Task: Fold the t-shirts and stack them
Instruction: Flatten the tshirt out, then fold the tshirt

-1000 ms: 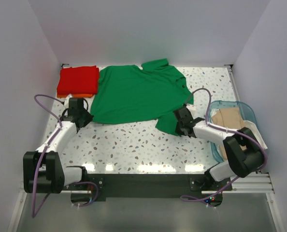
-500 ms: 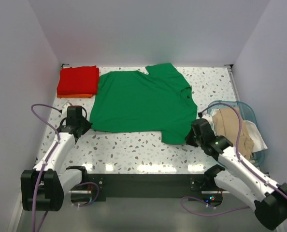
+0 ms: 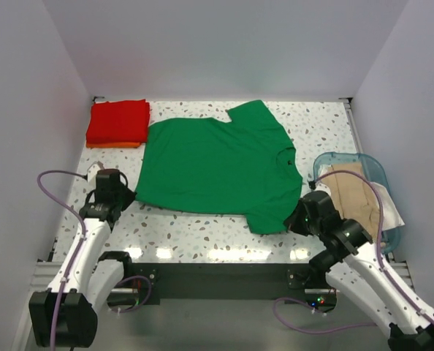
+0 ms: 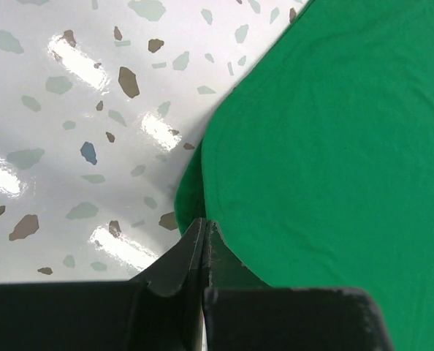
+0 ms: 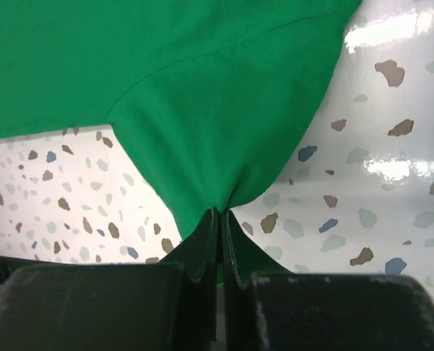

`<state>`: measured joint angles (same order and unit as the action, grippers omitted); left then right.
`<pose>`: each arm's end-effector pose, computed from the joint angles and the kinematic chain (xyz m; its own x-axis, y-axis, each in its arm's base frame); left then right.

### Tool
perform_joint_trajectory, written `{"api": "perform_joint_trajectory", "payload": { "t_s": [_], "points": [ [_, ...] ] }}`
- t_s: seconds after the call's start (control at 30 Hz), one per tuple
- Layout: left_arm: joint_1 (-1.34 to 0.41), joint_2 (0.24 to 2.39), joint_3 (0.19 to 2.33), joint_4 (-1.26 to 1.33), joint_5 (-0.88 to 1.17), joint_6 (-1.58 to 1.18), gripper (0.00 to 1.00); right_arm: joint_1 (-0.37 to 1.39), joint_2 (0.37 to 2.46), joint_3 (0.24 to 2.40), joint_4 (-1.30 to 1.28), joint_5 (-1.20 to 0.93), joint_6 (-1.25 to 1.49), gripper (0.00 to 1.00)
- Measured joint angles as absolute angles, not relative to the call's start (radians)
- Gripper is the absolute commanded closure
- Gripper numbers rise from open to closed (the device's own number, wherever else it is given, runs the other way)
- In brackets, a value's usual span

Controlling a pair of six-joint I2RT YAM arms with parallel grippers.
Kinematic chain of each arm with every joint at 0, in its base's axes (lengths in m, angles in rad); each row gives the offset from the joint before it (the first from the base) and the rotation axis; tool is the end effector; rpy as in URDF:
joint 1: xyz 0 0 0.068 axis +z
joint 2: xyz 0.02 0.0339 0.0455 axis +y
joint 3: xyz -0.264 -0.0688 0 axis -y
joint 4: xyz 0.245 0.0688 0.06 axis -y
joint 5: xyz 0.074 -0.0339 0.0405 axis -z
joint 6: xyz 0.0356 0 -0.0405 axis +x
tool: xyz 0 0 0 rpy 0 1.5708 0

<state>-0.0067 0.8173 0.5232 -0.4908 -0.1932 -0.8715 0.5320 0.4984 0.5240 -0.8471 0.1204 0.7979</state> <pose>0.1684 0.0057 0.2154 -0.3560 -0.7487 -0.5592 -0.6241 0.6359 -0.4541 0.0935 0.0501 0.2259 -0.7506 0.3829 -0.5385 0.1493 0.8922 0.4262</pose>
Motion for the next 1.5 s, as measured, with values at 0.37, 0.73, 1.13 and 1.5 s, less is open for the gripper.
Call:
{"api": "perform_joint_trajectory", "payload": {
  "t_s": [0.37,0.73,1.13,1.5],
  "points": [
    [-0.007,1.159,0.640,-0.418,-0.151,-0.822,1.00,0.532,1.088,0.863,-0.686,0.251,0.682,1.00],
    [-0.007,1.427,0.825,-0.352,-0.138,-0.803,1.00,0.490,1.433,1.121,-0.594,0.298,0.566,1.00],
    [-0.007,1.576,0.980,-0.356,-0.150,-0.801,1.00,0.363,1.600,1.325,-0.568,0.240,0.493,1.00],
    [-0.007,1.607,1.034,-0.359,-0.178,-0.801,1.00,0.322,1.655,1.359,-0.559,0.204,0.477,1.00]
  ]
}}
